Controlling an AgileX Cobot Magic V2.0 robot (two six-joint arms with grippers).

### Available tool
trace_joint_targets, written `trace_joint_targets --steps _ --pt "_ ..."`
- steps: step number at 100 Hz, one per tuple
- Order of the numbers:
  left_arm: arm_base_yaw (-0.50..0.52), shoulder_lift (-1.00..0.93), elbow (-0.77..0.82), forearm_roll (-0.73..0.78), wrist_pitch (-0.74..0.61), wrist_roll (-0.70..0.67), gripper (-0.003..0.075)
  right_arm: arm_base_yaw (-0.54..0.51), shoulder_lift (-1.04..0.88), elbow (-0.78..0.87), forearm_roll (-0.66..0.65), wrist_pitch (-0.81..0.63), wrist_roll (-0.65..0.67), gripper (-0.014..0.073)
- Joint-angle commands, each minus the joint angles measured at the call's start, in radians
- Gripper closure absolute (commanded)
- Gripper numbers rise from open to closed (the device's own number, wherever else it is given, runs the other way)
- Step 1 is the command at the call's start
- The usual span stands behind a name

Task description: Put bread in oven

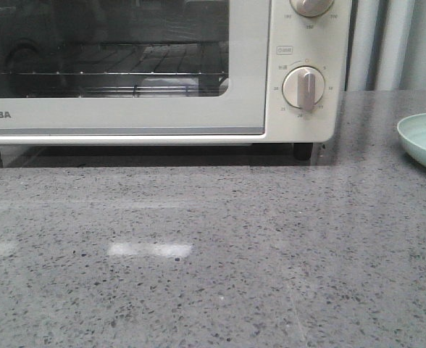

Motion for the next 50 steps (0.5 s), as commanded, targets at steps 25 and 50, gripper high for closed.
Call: trace_joint_targets --steps 25,50 --pt "-0.364 0.439 -0.347 0.021 -0.071 0.229 0.0741 0.002 0.182 -0.171 0.031 0.043 0.0 0.0669" --pt "-0.376 0.716 -0.523 -0.012 -0.037 0.227 0.0741 0.002 0.184 -0.192 0.031 0.078 -0.058 0.0669"
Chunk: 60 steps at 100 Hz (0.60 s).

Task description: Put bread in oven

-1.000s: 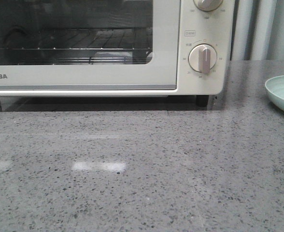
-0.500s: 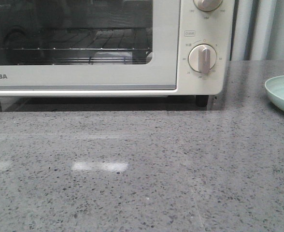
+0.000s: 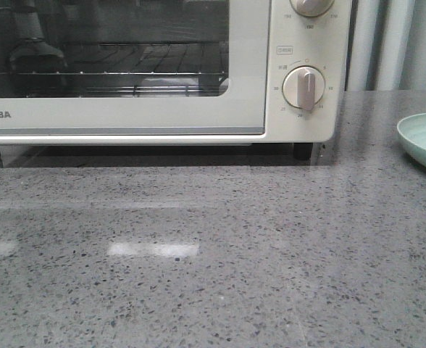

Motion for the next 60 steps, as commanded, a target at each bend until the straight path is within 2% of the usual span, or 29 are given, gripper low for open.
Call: trace_joint_targets --steps 1,22,60 --pt "0.015 0.087 -0.087 -0.043 -0.036 0.001 0.0741 0.002 0.016 -0.039 0.006 -0.045 -0.018 0.0669" --pt "0.059 0.219 -0.159 -0.095 0.041 0.001 0.0741 0.002 0.016 -0.039 0.006 0.006 -0.018 0.0669" --pt "0.059 0.235 -0.163 -0.099 0.121 0.001 0.0741 0.002 0.016 -0.039 0.006 -0.021 -0.018 0.0669"
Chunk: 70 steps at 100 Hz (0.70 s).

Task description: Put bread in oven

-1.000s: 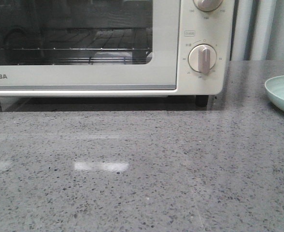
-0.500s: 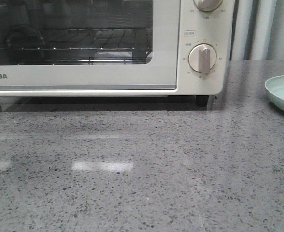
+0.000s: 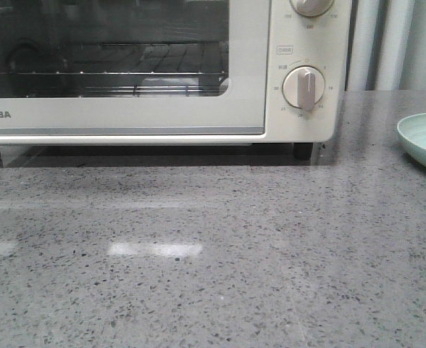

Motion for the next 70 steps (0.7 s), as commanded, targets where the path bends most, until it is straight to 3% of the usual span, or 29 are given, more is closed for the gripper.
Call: trace_joint_targets --steps 1,40,70 --pt "0.0 -0.009 -0.037 -0.01 -0.049 -0.001 0.0741 0.002 0.016 -0.036 0.003 -0.094 -0.008 0.0669" --pt "0.0 0.066 -0.027 -0.004 0.026 -0.001 0.0741 0.002 0.016 -0.044 0.003 -0.103 -0.013 0.0669" --pt "0.0 0.046 0.08 -0.018 -0.006 -0.001 0.0741 0.002 0.111 -0.285 0.003 0.17 -0.05 0.0668"
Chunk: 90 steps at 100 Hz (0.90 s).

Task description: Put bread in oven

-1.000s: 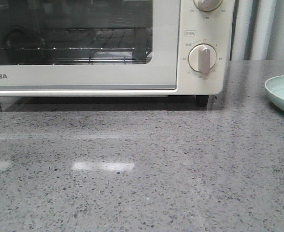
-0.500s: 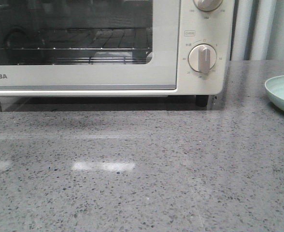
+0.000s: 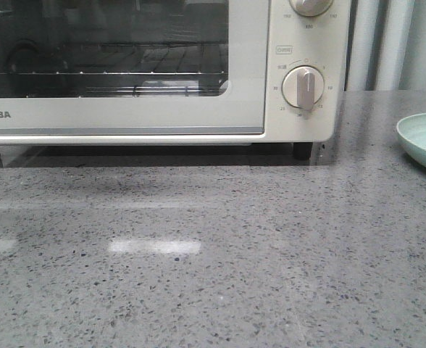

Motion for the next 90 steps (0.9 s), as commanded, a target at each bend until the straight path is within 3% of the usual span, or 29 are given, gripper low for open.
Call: trace_joint_targets --steps 1,33,48,90 --pt "0.004 -0.002 0.035 0.02 0.0 -0.003 0.0741 0.002 0.062 -0.107 0.003 0.027 -0.013 0.0669" --pt "0.004 -0.154 0.165 -0.014 -0.011 -0.003 0.0741 0.002 0.219 -0.349 -0.018 0.089 -0.013 0.0669" --pt "0.002 -0.232 0.252 -0.102 -0.009 -0.003 0.0741 0.002 0.263 -0.419 -0.025 0.089 -0.013 0.0669" --pt "-0.126 -0.5 0.395 -0.26 0.014 -0.003 0.0741 0.002 0.415 -0.514 -0.033 0.138 -0.017 0.0669"
